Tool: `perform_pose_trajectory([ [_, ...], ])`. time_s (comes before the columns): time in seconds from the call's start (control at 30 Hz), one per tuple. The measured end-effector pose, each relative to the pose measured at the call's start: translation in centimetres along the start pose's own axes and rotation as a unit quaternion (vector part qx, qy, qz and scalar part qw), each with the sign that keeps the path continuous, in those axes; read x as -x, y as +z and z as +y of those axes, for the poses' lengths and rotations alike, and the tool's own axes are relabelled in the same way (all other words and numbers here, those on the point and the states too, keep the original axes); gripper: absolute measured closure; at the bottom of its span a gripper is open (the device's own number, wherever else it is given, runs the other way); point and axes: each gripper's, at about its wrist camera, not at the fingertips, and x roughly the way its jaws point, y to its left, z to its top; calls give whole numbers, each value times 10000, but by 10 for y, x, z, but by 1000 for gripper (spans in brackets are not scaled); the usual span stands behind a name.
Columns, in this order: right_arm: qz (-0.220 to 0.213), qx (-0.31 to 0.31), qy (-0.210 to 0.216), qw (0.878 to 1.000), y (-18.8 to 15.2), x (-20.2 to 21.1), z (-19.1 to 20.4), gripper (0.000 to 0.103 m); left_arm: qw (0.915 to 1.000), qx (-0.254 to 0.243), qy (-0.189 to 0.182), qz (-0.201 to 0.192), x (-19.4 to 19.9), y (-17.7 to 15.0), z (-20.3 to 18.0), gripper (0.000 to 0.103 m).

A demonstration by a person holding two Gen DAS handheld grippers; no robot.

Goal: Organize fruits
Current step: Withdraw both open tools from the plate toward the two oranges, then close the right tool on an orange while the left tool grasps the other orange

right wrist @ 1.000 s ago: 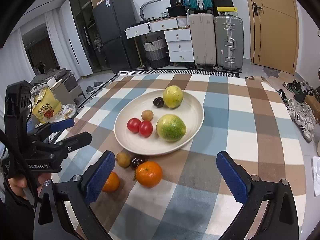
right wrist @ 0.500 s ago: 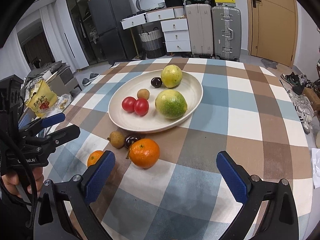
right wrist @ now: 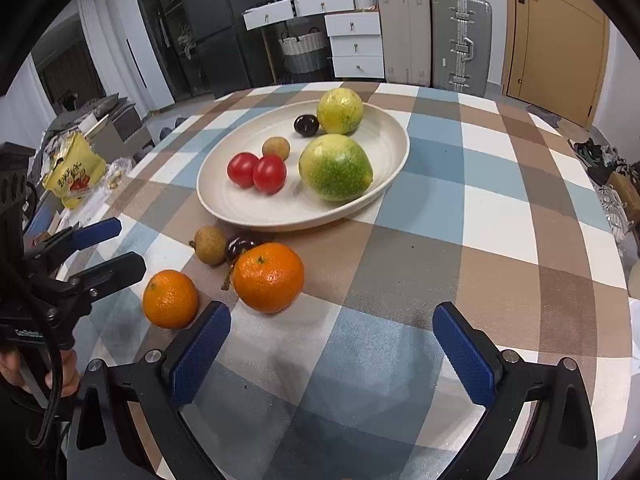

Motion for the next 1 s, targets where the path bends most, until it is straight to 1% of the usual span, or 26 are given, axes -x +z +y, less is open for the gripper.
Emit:
perform_pose_trajectory([
  [0.07,85,147,-23,9999,0,-5,3,0,10000,19,-45,13,-1,0,-1,1],
  [0.2,128,321,-123,9993,3,-13,10,1,9998,-206,15,86,-3,-1,-10,1],
  [0.3,149,406,-116,9990,7,-18,15,1,9996,-189,-142,142,-6,-2,-11,1],
  [0.37,163,465,-92,9987,10,-21,18,3,9996,-200,-147,99,-6,-3,-11,1],
  [0.4,155,501,-74,9986,11,-21,20,7,9996,-246,-93,56,-6,-4,-12,1],
  [0.43,163,531,-48,9984,12,-23,21,15,9996,-292,-34,54,-7,-4,-13,1],
  [0.5,235,589,-6,9980,13,-26,24,23,9992,-376,-42,129,-9,-5,-16,1],
  [0.6,199,677,4,9975,13,-27,28,29,9992,-357,-74,153,-11,-5,-18,1],
  [0.7,158,681,38,9975,13,-26,29,30,9992,-322,-136,180,-13,-6,-18,1],
  [0.77,131,695,63,9975,12,-26,29,33,9991,-345,-173,202,-13,-6,-17,1],
  [0.83,102,731,144,9972,12,-25,30,41,9989,-384,-185,208,-13,-6,-17,1],
  [0.87,77,740,179,9971,11,-25,30,43,9988,-403,-197,211,-12,-6,-16,1],
  [0.93,30,736,280,9969,10,-23,31,57,9986,-418,-224,222,-11,-7,-15,1],
  [0.97,-9,737,315,9968,10,-23,33,60,9986,-411,-224,225,-11,-7,-15,1],
  [1.0,-26,754,287,9967,9,-22,34,60,9987,-405,-227,229,-10,-8,-14,1],
])
